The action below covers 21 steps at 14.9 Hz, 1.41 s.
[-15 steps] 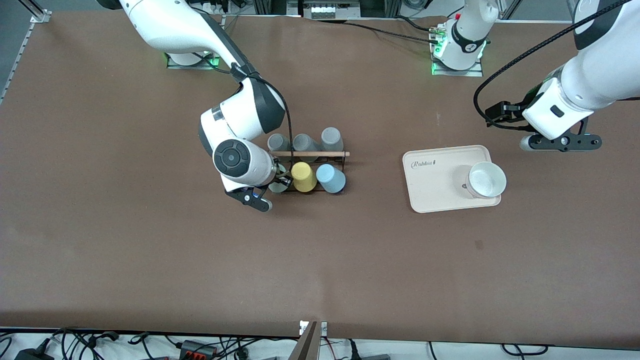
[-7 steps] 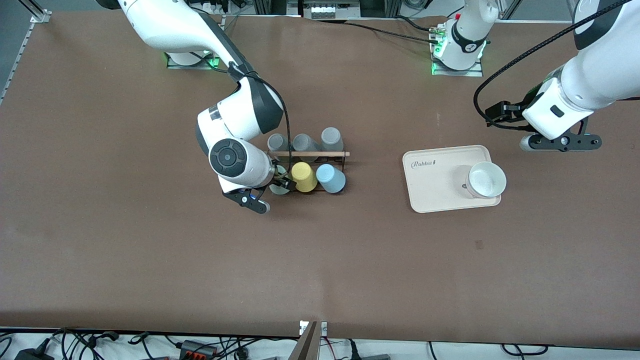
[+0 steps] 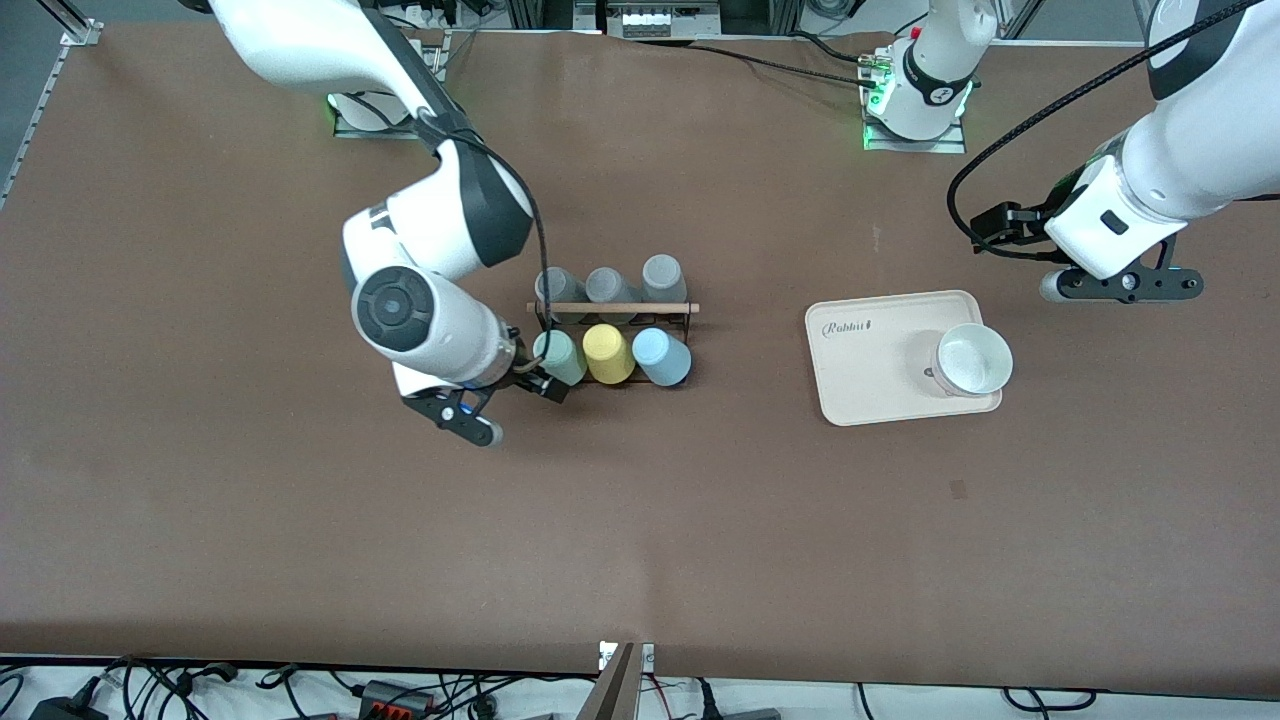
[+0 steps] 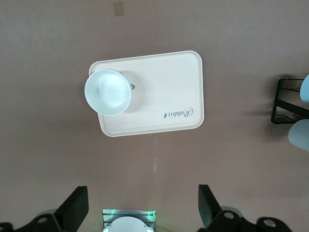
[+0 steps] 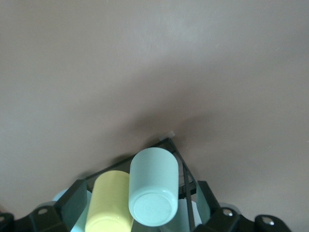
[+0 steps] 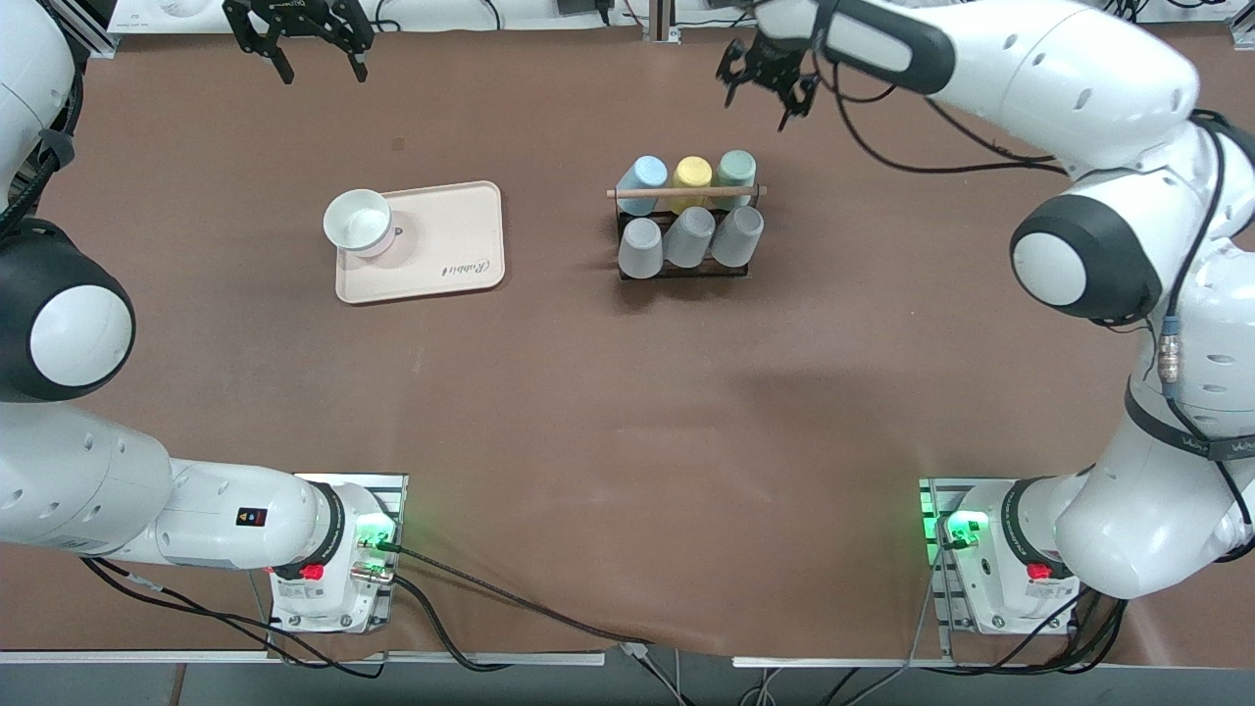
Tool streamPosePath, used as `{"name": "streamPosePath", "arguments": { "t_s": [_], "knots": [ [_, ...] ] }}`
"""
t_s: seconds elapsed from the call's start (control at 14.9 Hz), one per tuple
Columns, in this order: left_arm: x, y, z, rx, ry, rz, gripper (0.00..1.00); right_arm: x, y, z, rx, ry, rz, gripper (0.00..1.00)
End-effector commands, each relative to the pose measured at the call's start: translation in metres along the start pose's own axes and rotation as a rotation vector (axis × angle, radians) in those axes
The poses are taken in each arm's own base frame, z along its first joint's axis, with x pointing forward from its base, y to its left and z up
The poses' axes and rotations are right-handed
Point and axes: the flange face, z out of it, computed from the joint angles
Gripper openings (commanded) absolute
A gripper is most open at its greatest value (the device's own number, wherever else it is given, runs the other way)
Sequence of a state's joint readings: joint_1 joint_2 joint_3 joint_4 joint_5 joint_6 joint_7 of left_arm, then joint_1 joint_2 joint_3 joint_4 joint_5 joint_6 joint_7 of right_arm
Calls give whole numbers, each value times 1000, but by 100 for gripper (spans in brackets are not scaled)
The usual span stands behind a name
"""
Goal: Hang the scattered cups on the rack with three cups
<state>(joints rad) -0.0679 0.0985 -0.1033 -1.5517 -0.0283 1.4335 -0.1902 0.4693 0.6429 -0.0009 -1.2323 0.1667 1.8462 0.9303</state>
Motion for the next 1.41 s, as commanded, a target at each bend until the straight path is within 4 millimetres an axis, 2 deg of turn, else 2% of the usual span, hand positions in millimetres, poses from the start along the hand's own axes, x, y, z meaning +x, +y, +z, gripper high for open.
{"name": "streamPosePath", "arguments": {
  "t_s": [0.0, 0.07, 0.34, 0.54, 0.67, 0.74, 0.87, 1.01, 1.14, 1.34],
  "knots": [
    [-6, -2, -3, -12, -3, 16, 100, 26, 33, -53, 33, 20, -2, 100],
    [-7, -2, -3, -12, -5, 16, 100, 40, 46, -60, 28, 22, -37, 100],
    [-7, -2, -3, -13, -10, 15, 100, 84, 113, -113, -74, 102, -309, 100],
    [-7, -3, -3, -13, -11, 14, 100, 106, 157, -140, -158, 120, -349, 100],
    [-7, -3, -3, -12, -11, 13, 100, 117, 176, -151, -170, 128, -405, 100],
    [-7, -3, -3, -12, -11, 13, 100, 127, 192, -158, -167, 131, -396, 100],
    [-7, -3, -3, -12, -11, 13, 100, 147, 241, -189, -130, 145, -402, 100],
    [-7, -3, -3, -12, -11, 13, 100, 152, 270, -204, -115, 144, -474, 100],
    [-7, -3, -3, -12, -11, 13, 100, 162, 301, -218, -109, 151, -452, 100],
    [-7, -3, -3, -11, -11, 15, 100, 163, 321, -236, -106, 165, -465, 100]
  ]
}}
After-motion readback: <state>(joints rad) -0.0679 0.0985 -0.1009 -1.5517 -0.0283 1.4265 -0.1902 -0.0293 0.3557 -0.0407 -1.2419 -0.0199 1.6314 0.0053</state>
